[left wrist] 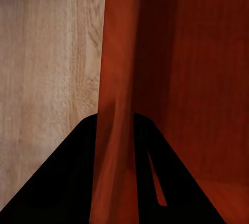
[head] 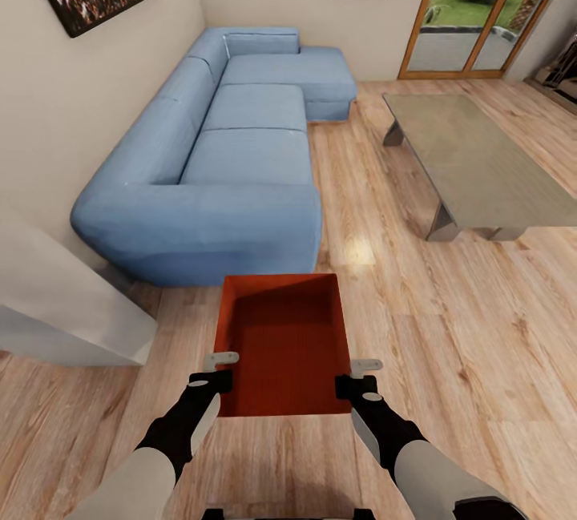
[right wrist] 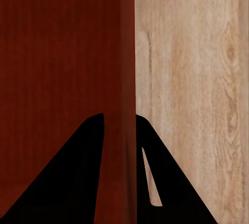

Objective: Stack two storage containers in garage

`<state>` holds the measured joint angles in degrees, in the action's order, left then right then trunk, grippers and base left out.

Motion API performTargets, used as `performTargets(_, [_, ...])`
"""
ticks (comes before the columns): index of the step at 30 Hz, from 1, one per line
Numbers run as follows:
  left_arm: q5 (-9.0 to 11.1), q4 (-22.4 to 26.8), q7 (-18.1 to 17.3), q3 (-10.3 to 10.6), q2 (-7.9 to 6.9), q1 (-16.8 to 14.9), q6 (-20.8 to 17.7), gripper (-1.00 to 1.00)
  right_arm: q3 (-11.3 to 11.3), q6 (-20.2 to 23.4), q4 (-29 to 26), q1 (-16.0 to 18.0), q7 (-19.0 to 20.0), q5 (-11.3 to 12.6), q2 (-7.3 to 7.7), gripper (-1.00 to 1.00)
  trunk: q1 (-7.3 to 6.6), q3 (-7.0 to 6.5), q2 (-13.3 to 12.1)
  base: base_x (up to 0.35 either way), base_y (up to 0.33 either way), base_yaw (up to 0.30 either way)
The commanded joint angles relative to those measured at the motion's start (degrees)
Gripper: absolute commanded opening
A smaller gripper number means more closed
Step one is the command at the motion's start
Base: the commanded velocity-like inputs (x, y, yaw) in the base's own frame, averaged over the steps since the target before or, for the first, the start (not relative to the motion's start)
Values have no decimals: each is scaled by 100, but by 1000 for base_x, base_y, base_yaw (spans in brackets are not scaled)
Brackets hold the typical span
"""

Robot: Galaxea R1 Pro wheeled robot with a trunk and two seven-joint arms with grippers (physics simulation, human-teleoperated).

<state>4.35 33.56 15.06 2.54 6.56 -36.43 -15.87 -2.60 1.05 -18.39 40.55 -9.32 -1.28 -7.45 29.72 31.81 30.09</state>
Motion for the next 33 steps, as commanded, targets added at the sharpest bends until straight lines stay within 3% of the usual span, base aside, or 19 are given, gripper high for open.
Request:
performTargets(1, [-13, 1, 74, -8, -32, 2, -56, -100, 190, 9, -209, 6, -211, -94, 9, -100, 2, -3, 6, 0, 0, 0])
performTargets(33, [-19, -4, 78, -8, -32, 4, -49, -100, 190, 1, -209, 6, -211, -95, 6, -100, 2, -298, 6, 0, 0, 0])
